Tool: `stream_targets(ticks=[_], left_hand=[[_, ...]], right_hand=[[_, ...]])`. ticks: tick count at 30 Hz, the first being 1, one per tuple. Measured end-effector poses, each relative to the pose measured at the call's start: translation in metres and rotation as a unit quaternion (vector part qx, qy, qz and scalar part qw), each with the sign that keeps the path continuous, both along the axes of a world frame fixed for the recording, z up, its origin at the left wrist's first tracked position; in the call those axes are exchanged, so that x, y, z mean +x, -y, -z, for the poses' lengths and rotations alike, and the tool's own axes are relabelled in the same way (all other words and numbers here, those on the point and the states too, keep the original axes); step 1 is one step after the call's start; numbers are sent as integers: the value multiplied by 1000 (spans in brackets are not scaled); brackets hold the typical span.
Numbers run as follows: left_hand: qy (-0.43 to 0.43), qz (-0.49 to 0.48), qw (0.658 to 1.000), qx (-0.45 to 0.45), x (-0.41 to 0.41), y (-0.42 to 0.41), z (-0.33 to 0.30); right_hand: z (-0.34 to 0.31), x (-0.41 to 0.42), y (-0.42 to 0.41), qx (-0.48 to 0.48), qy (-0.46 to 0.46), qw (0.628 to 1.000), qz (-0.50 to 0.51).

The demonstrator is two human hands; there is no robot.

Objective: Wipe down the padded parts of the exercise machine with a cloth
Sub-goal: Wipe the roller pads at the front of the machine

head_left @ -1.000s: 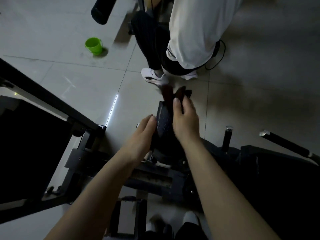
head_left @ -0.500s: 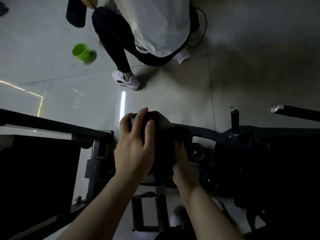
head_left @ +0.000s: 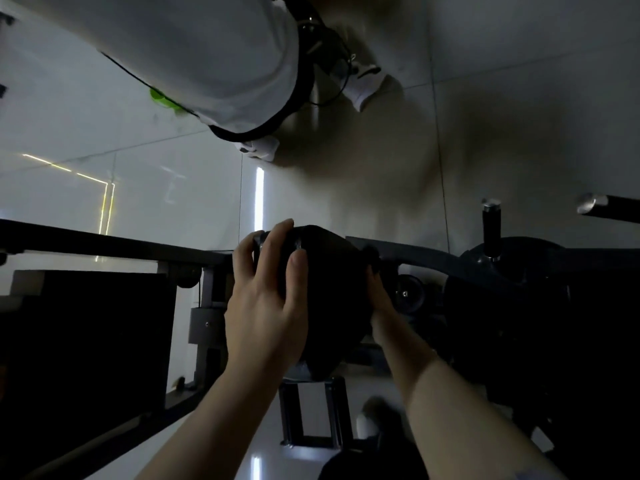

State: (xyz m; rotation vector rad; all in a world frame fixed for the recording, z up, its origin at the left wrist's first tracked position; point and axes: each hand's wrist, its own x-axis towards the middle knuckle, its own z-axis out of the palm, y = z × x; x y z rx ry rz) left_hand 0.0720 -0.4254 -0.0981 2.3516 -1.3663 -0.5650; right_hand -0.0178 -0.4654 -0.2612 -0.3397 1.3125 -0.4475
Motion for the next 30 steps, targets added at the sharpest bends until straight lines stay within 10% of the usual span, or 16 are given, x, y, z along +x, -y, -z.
stream_targets(ticks=[4,16,22,30], left_hand=[[3,-11,1000,-6,0,2,0],[31,67,997,11,7,10,-4],[81,124,989,20,13,22,-4],[233,148,958,73,0,9,-21]], right_hand=[[-26,-9,-43,31,17,999,-14],[-133,6,-59,-307,49,950,35],[-74,0,-34,-86,45,994,57],[-150,-59,-71,50,105,992,-48]])
